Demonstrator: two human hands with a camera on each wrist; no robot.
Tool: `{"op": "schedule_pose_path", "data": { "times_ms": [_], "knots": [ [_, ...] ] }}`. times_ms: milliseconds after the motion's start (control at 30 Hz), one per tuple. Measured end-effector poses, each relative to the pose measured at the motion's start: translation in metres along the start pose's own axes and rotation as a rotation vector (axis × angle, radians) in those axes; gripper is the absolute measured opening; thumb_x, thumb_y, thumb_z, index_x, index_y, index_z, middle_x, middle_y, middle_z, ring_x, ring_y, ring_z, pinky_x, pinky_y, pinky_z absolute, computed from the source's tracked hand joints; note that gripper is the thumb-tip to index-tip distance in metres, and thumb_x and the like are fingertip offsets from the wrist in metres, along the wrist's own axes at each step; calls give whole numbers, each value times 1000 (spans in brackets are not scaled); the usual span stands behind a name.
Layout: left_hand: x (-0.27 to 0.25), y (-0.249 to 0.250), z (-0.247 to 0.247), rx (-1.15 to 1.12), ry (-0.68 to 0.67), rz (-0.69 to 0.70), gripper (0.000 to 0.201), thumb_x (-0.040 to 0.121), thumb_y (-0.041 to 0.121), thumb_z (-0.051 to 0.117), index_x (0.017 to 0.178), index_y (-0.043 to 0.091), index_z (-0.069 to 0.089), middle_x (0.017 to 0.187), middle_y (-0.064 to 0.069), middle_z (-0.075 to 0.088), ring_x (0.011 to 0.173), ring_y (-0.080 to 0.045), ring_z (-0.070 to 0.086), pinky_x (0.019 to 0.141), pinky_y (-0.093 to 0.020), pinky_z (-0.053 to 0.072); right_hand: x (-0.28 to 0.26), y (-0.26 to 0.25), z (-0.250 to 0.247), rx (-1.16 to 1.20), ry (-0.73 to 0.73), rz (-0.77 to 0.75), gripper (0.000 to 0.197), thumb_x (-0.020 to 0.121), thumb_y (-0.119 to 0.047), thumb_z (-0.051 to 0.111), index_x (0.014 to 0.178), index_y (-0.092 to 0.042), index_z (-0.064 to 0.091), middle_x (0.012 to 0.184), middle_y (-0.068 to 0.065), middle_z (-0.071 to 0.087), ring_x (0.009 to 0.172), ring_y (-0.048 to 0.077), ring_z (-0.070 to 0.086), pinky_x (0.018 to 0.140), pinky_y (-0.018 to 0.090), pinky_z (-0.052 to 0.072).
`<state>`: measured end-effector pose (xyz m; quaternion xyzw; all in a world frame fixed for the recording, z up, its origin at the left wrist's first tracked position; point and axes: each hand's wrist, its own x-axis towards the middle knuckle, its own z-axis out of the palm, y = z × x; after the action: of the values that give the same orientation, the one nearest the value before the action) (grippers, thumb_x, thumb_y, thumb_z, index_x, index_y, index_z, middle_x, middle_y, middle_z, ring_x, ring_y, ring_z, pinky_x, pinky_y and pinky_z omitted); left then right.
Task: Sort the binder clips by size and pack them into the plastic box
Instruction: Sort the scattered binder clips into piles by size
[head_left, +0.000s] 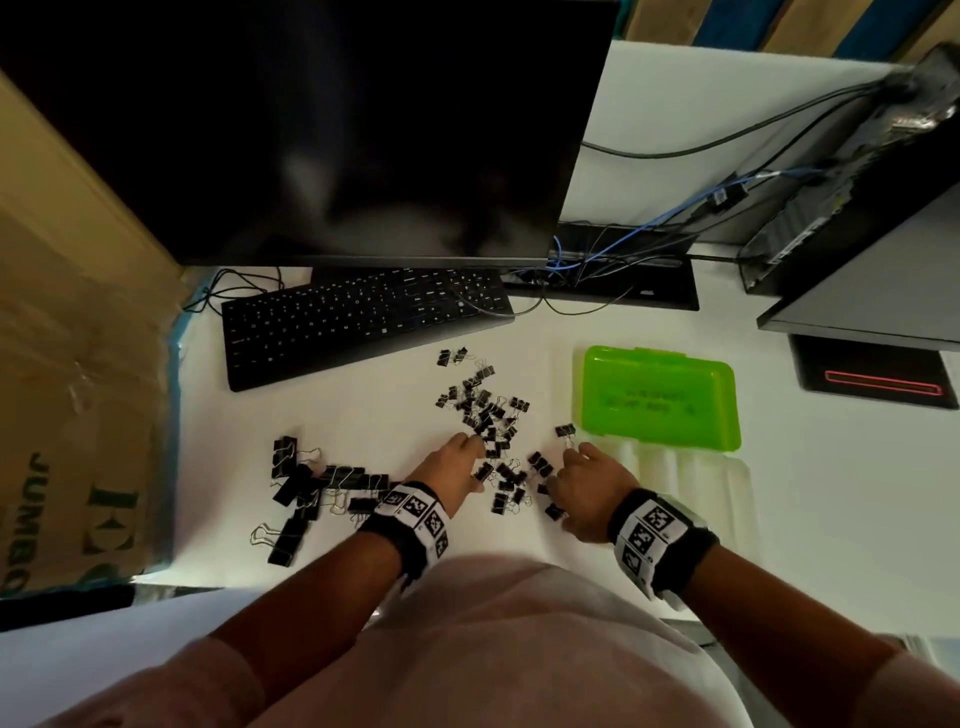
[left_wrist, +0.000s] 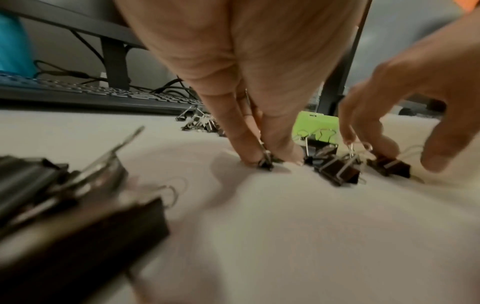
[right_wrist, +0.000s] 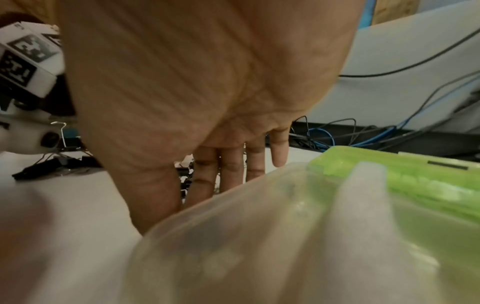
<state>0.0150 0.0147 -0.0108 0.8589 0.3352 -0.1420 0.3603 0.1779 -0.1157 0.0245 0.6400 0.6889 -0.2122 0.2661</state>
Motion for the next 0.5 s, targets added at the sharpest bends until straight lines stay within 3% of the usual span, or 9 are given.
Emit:
{"op": "schedule_pose_path", "data": {
  "times_ms": [67,133,233,367,500],
  "knots": [
    [0,-1,-4,-64,11,0,41,79,9,69,113,11,47,120,-6,49,102,-26,57,91,-42,48,0,-3,-2,68,-10,-15,24,81,-28,56,99,-13,63,99,8,68,104,28,51,93,37,34],
    [-4,-4,-11,-107,60,5,41,80,4,67,115,13,48,120,-4,50,96,-17,55,90,-34,47,0,-5,-10,205,-31,-43,18,79,-25,56,91,-17,68,91,5,69,92,26,56,85,35,39],
    [-13,-14,-23,-188,195,19,41,84,-12,50,115,15,51,117,-3,51,87,-9,53,79,-20,44,1,-11,-32,476,-55,-88,11,76,-23,62,82,-19,70,81,0,70,71,18,56,68,25,43],
    [-29,-43,-35,-284,342,-20,61,72,-21,40,113,22,53,108,3,51,85,-17,56,74,-29,51,16,-28,-53,574,30,-221,13,80,-26,66,91,-22,73,96,-5,73,86,15,65,75,25,50],
    [-57,-54,-40,-300,350,-5,66,66,-25,37,114,18,55,105,3,53,87,-15,57,73,-21,48,40,-59,-54,478,100,-371,18,86,-27,62,101,-24,72,105,-2,68,97,19,60,80,31,47]
  ]
}}
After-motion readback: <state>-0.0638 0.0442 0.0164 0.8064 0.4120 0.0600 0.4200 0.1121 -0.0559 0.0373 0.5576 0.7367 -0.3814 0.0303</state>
